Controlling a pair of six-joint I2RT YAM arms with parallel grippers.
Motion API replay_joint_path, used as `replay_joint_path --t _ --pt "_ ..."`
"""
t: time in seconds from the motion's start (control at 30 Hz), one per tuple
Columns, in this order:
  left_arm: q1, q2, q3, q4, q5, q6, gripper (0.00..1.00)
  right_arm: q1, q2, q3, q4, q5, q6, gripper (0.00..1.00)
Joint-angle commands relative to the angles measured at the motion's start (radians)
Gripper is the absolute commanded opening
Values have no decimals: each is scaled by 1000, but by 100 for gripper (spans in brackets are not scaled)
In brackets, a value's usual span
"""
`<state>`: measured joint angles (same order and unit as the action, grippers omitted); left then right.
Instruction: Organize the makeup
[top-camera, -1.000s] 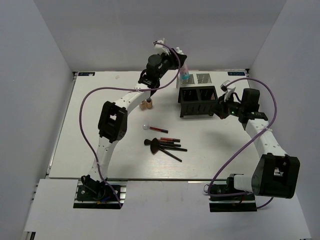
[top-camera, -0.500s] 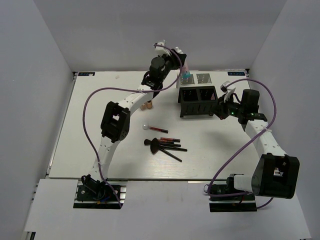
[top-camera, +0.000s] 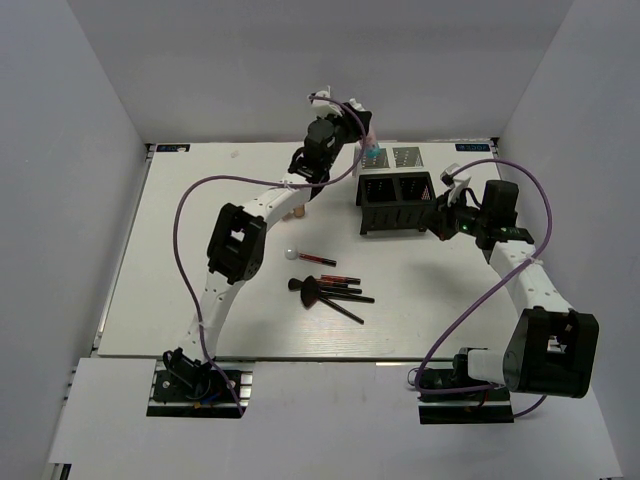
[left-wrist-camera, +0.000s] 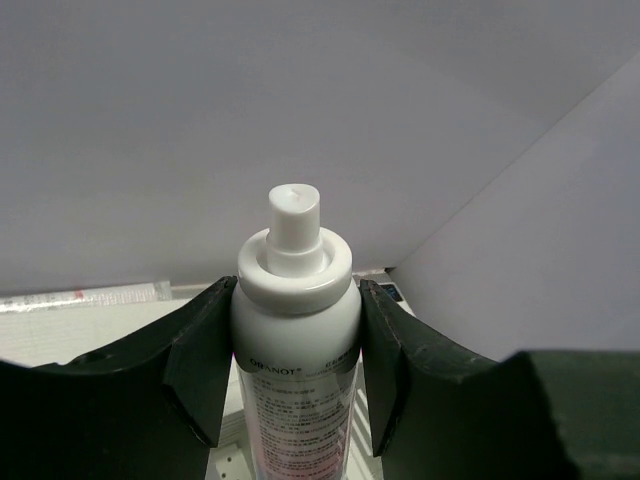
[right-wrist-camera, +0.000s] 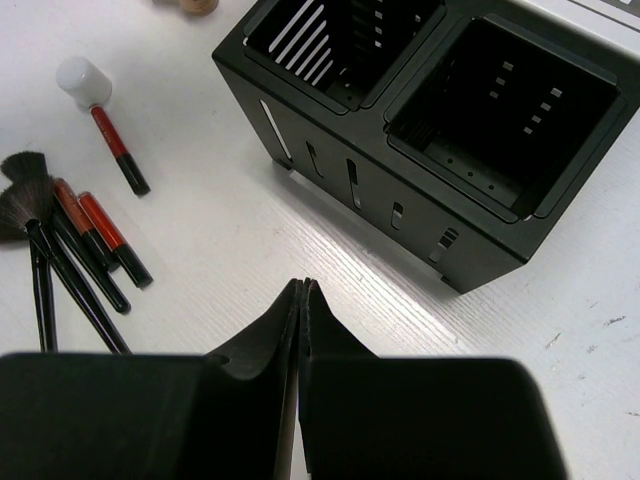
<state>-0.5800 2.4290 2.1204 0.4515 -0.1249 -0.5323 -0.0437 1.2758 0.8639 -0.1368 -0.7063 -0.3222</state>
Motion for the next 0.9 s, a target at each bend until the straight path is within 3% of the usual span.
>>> replay_joint_path --t 0.0,0.53,0.57,0.6,0.63,0.67,0.77,0.87 --pt "-6 -12 47 44 -21 -20 0 -4 -29 -17 32 -5 -5 0" --pt "-52 36 49 32 -61 46 0 -4 -36 -37 39 2 -3 0" --pt "-52 36 49 24 -64 55 6 -4 -38 -37 39 4 -3 0" --pt "-52 35 47 21 -68 61 22 -4 -36 -37 39 4 -3 0" --pt "-61 33 47 12 -67 72 26 -4 -38 -39 39 4 -3 0" --pt "-61 30 46 7 -68 75 37 -4 -38 -39 39 4 -3 0" --pt "-61 25 44 -10 -67 83 42 -4 -38 -39 39 2 -5 0" --pt "-70 21 41 -22 -67 89 58 -4 -39 -39 39 2 -3 0"
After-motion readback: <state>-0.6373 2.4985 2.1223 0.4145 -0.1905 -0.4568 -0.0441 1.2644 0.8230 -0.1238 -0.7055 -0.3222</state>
